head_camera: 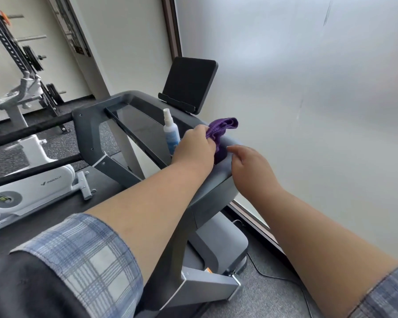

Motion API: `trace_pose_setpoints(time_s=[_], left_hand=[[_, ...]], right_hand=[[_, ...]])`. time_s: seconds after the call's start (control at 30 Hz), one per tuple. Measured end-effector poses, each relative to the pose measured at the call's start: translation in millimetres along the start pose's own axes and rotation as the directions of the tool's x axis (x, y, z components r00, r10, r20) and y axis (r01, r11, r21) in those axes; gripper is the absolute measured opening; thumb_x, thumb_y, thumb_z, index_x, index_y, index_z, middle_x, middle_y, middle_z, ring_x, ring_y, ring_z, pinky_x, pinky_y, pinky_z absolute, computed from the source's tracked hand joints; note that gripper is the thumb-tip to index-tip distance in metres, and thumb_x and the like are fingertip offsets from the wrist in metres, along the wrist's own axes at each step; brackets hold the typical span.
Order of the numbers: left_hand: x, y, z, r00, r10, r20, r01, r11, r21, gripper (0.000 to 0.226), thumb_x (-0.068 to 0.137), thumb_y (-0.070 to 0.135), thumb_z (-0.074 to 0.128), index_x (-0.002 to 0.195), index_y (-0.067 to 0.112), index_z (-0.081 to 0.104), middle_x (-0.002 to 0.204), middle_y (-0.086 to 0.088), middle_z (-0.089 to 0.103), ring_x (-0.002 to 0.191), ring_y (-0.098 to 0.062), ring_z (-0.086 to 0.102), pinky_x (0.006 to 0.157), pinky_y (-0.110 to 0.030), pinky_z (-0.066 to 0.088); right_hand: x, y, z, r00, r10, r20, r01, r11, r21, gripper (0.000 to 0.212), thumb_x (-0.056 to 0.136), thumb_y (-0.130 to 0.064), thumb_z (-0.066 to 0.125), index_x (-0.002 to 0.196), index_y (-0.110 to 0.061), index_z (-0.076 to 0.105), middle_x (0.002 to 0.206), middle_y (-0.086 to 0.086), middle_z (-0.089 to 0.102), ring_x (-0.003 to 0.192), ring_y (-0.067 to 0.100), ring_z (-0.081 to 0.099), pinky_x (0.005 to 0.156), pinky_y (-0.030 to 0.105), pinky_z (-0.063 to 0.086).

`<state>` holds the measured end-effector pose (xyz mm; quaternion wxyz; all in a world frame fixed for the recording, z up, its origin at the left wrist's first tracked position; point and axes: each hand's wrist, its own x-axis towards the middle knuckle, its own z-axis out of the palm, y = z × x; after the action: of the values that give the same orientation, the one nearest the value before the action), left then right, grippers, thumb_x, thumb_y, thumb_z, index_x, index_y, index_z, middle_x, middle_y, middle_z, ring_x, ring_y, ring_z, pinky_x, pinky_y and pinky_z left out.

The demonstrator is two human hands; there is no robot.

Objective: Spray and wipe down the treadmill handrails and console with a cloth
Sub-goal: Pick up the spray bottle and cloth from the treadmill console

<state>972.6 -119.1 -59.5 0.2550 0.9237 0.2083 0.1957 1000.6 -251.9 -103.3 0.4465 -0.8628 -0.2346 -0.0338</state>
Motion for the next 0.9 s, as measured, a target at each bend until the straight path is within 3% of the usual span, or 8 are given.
trace_pose_setpoints(time_s=[0.17, 0.23, 0.3, 0.4, 0.5, 0.6, 0.7, 0.9], left_hand=[[-24, 22, -17, 0.984, 0.175, -0.011, -0.176, 0.984, -0.042, 0.03, 0.101, 0.027, 0.042, 0.127, 0.024, 0.058, 0.119, -0.002, 0.056, 0.099, -0.022, 0.059, 0.089, -0.042, 0.051], [-28, 28, -21, 0.972, 0.233, -0.012, -0.233, 0.972, -0.026, 0.031, 0.103, 0.028, 0.042, 0.13, 0.025, 0.056, 0.121, -0.001, 0.055, 0.101, -0.018, 0.058, 0.089, -0.037, 0.05], [-30, 32, -26, 0.96, 0.279, -0.029, -0.28, 0.96, -0.021, 0.03, 0.103, 0.03, 0.042, 0.128, 0.026, 0.058, 0.118, 0.0, 0.056, 0.102, -0.016, 0.057, 0.088, -0.034, 0.048], [-28, 32, -33, 0.939, 0.326, 0.114, -0.32, 0.945, -0.07, 0.033, 0.101, 0.03, 0.044, 0.13, 0.028, 0.06, 0.122, 0.0, 0.06, 0.11, -0.017, 0.057, 0.1, -0.038, 0.047], [-26, 22, -43, 0.917, 0.304, 0.259, -0.237, 0.936, -0.26, 0.037, 0.099, 0.024, 0.045, 0.132, 0.028, 0.061, 0.126, 0.005, 0.066, 0.116, -0.009, 0.058, 0.109, -0.036, 0.043], [-16, -1, -53, 0.974, 0.228, 0.006, -0.217, 0.936, -0.277, 0.028, 0.099, 0.027, 0.046, 0.119, 0.029, 0.066, 0.095, 0.011, 0.069, 0.087, -0.001, 0.063, 0.103, -0.041, 0.048], [2, -34, -51, 0.949, 0.039, -0.314, -0.089, 0.985, -0.148, 0.03, 0.097, 0.032, 0.051, 0.127, 0.031, 0.051, 0.102, 0.013, 0.051, 0.099, -0.014, 0.057, 0.093, -0.043, 0.052], [26, -73, -28, 0.983, -0.131, -0.129, 0.131, 0.991, -0.011, 0.082, 0.094, 0.037, 0.06, 0.155, 0.041, 0.005, 0.147, -0.011, 0.035, 0.129, -0.028, 0.047, 0.103, -0.04, 0.04]], right_hand=[[10, -29, 1, 0.986, 0.157, -0.06, -0.116, 0.896, 0.428, 0.023, 0.102, -0.019, 0.039, 0.105, -0.023, 0.062, 0.084, -0.01, 0.062, 0.081, 0.014, 0.059, 0.066, 0.022, 0.043], [12, -37, 5, 0.952, 0.307, 0.013, -0.201, 0.591, 0.781, 0.025, 0.098, -0.042, 0.047, 0.109, -0.025, 0.06, 0.094, -0.006, 0.069, 0.094, 0.019, 0.066, 0.075, 0.031, 0.051], [14, -40, 13, 0.931, 0.352, 0.099, -0.196, 0.253, 0.947, 0.057, 0.082, -0.071, 0.052, 0.127, -0.036, 0.057, 0.112, -0.006, 0.073, 0.106, 0.016, 0.07, 0.088, 0.038, 0.054], [18, -45, 20, 0.912, 0.383, 0.145, -0.194, 0.093, 0.977, 0.084, 0.062, -0.084, 0.059, 0.135, -0.043, 0.051, 0.119, -0.006, 0.072, 0.106, 0.017, 0.071, 0.085, 0.038, 0.055], [24, -44, 26, 0.855, 0.424, 0.3, -0.262, -0.146, 0.954, 0.068, 0.075, -0.073, 0.064, 0.13, -0.034, 0.059, 0.114, 0.0, 0.075, 0.1, 0.024, 0.074, 0.08, 0.039, 0.055], [24, -45, 32, 0.818, 0.432, 0.381, -0.295, -0.253, 0.921, 0.044, 0.092, -0.053, 0.058, 0.12, -0.02, 0.067, 0.111, 0.013, 0.074, 0.098, 0.037, 0.073, 0.089, 0.053, 0.054], [24, -40, 39, 0.801, 0.436, 0.41, -0.293, -0.312, 0.904, 0.044, 0.087, -0.048, 0.064, 0.12, -0.02, 0.068, 0.117, 0.013, 0.072, 0.105, 0.039, 0.069, 0.094, 0.061, 0.05], [19, -39, 40, 0.821, 0.344, 0.457, -0.344, -0.341, 0.875, 0.036, 0.096, -0.047, 0.055, 0.111, -0.016, 0.068, 0.101, 0.013, 0.076, 0.105, 0.035, 0.068, 0.097, 0.055, 0.05]])
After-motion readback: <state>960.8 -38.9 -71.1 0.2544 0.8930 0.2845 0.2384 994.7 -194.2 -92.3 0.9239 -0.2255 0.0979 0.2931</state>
